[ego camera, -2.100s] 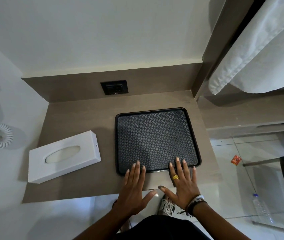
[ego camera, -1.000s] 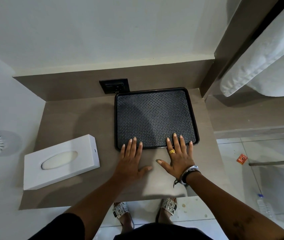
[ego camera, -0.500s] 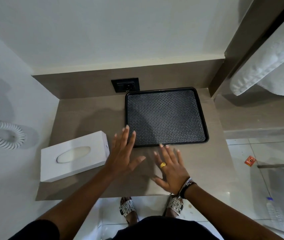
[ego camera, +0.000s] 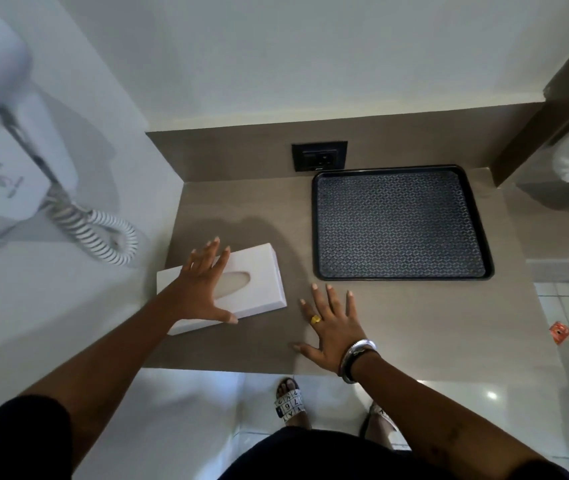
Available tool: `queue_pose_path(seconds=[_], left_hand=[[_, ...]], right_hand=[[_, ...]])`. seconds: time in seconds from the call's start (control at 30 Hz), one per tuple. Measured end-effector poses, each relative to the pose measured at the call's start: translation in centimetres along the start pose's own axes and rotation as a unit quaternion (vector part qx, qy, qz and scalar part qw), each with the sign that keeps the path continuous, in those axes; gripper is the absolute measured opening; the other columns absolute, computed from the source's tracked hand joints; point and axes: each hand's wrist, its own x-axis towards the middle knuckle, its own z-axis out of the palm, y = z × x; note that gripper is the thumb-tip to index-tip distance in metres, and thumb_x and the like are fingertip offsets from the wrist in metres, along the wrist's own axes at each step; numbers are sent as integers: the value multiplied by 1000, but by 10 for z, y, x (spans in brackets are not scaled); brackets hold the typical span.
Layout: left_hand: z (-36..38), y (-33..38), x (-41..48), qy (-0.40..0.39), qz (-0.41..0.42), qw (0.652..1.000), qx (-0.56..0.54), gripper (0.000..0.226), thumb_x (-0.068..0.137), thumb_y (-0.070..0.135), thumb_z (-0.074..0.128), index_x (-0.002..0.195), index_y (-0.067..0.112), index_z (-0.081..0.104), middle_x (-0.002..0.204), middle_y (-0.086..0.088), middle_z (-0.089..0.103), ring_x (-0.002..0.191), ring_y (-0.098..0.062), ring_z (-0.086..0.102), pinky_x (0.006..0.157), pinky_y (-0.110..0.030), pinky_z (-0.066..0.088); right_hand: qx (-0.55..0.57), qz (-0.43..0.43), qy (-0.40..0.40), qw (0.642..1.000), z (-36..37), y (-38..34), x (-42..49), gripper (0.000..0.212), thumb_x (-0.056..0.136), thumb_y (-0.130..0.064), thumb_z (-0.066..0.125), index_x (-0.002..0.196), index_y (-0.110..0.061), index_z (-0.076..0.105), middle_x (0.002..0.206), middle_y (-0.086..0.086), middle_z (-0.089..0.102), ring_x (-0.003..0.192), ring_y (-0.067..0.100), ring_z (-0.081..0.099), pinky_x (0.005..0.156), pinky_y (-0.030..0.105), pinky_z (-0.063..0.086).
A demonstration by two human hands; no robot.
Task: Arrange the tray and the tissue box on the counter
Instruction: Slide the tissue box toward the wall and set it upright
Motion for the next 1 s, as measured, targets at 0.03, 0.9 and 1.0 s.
queue_pose_path(seconds=[0.03,0.9,1.0], left_hand=[[1,-5,-1,-5,-2,1000,0,150,48,102,45,159,20,-15,163,-9,-32,153,-31,-24,124,-50,-10],[-21,-19,45,150,-302,921,-197,139,52,70,83,157,20,7,153,-25,27,141,-45,30,114,-58,26],[-28,-23,63,158,-371,887,-227,137,52,73,81,156,20,9,153,-26,28,141,-45,30,115,-57,26]], right_hand=[[-4,4,1,1000,1,-5,4,90,81,-81,31,150,-23,31,160,14,21,144,41,20,111,70,14],[-10,16,22,1000,11,-14,17,88,81,-77,38,151,-26,26,162,10,17,147,38,12,113,67,9],[-7,17,20,1000,12,-13,18,87,81,-77,38,151,-27,24,162,10,16,147,38,10,113,67,9]])
